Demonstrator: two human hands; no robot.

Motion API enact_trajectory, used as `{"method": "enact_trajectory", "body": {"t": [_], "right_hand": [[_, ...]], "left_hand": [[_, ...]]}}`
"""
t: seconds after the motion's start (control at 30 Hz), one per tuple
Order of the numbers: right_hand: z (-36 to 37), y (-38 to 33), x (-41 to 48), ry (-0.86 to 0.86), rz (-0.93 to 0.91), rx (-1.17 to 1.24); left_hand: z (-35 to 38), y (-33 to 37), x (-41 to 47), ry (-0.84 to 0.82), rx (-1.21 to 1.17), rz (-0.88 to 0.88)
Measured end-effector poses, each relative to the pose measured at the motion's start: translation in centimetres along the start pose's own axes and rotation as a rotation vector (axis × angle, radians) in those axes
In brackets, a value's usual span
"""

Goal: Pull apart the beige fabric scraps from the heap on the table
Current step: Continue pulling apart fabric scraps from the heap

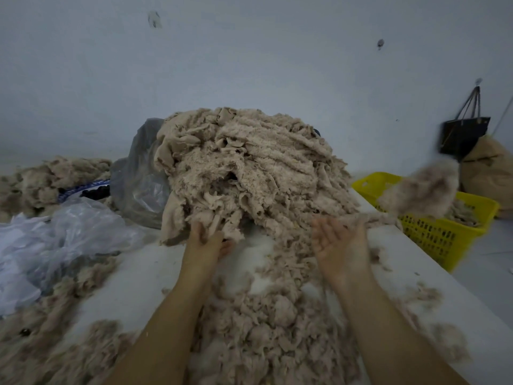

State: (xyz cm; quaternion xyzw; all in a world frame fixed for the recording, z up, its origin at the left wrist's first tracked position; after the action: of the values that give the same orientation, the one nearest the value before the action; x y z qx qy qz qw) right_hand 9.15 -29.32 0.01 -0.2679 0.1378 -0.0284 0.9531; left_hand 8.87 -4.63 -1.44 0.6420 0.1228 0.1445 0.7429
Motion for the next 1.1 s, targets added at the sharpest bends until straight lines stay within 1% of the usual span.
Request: {"method": "enact_trajectory", "body": {"t": [0.07, 0.1, 0.13, 0.2, 0.23, 0.3, 0.37, 0.4, 0.47, 0.53, 0.6, 0.63, 0.67, 0.7, 0.73, 0.77, 0.87, 0.9, 0.93, 1.03, 1.1], "right_hand": [[0.9, 1.2, -0.1, -0.077, 0.02, -0.186], [1.3, 1.6, -0.3, -0.112, 0.014, -0.271], [1.5, 1.9, -0.4, -0.146, -0.003, -0.368], [1.4, 2.6, -0.7, -0.191, -0.043, -0.576], [1.4, 3.0, -0.8, -0.206, -0.059, -0.681], [1.6, 3.7, -1.3, -0.235, -0.083, -0.841], [1.9, 4.3, -1.9, -0.303, -0.076, -0.916], [2.1, 4.7, -2.2, -0.361, -0.056, -0.938], [2.6, 5.3, -3.1, -0.498, -0.007, -0.984], [2.7, 5.5, -3.6, -0.588, 0.011, -0.988], [2.7, 5.0, -3.6, -0.555, 0.002, -0.914], [2.8, 4.8, -3.5, -0.522, -0.015, -0.89], [2.8, 4.6, -3.5, -0.492, -0.042, -0.883], [3.0, 4.4, -3.4, -0.454, -0.076, -0.877], [3.0, 4.3, -3.2, -0.399, -0.116, -0.858], [3.0, 4.1, -3.0, -0.332, -0.156, -0.83], [2.7, 3.1, -2.2, -0.188, -0.202, -0.716], [2.4, 2.7, -1.9, -0.153, -0.212, -0.688], [2.0, 2.3, -1.6, -0.114, -0.231, -0.681], [1.4, 1.9, -1.1, 0.059, -0.319, -0.736], [1.1, 1.7, -1.2, 0.192, -0.382, -0.693]], "left_hand": [[0.3, -0.8, 0.0, -0.044, -0.078, -0.086], [0.1, -0.9, 0.1, -0.035, -0.07, -0.103], [-0.2, -0.8, 0.0, -0.005, -0.002, -0.089], [-0.7, -0.1, -0.2, 0.078, 0.215, 0.017], [-0.8, 0.4, -0.5, 0.102, 0.274, 0.087], [-0.3, 1.5, -1.5, 0.062, 0.245, 0.195], [0.8, 2.4, -2.8, -0.081, 0.166, 0.215], [1.4, 2.6, -3.3, -0.179, 0.1, 0.171], [2.3, 2.5, -4.3, -0.395, -0.078, 0.026], [2.6, 2.4, -5.0, -0.578, -0.161, -0.068], [2.7, 2.4, -5.5, -0.691, -0.147, -0.09], [2.7, 2.3, -5.6, -0.71, -0.137, -0.096], [2.9, 2.2, -5.7, -0.695, -0.13, -0.105], [3.1, 2.1, -5.6, -0.645, -0.132, -0.11], [3.3, 2.1, -5.3, -0.564, -0.156, -0.113], [3.3, 2.2, -4.9, -0.463, -0.229, -0.126], [1.4, 3.1, -2.9, -0.149, -0.66, -0.196], [0.2, 3.3, -2.0, -0.056, -0.766, -0.198], [-0.9, 3.3, -1.4, 0.032, -0.813, -0.191], [-2.9, 1.8, -0.2, 0.278, -0.796, -0.209], [-3.7, 1.3, 0.1, 0.443, -0.809, -0.179]]}}
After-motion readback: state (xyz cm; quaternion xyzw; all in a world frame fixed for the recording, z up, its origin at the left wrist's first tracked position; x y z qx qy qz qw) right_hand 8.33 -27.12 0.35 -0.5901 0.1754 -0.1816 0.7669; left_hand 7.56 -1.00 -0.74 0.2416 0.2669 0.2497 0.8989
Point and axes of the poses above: each hand's wrist, its own x-axis towards the middle knuckle, its own z-axis out of the palm, y = z × x, the point moved 3 cm from there along x, towards the middle knuckle, and after that the axes turned 4 degrees about y, right-handed, at the moved point
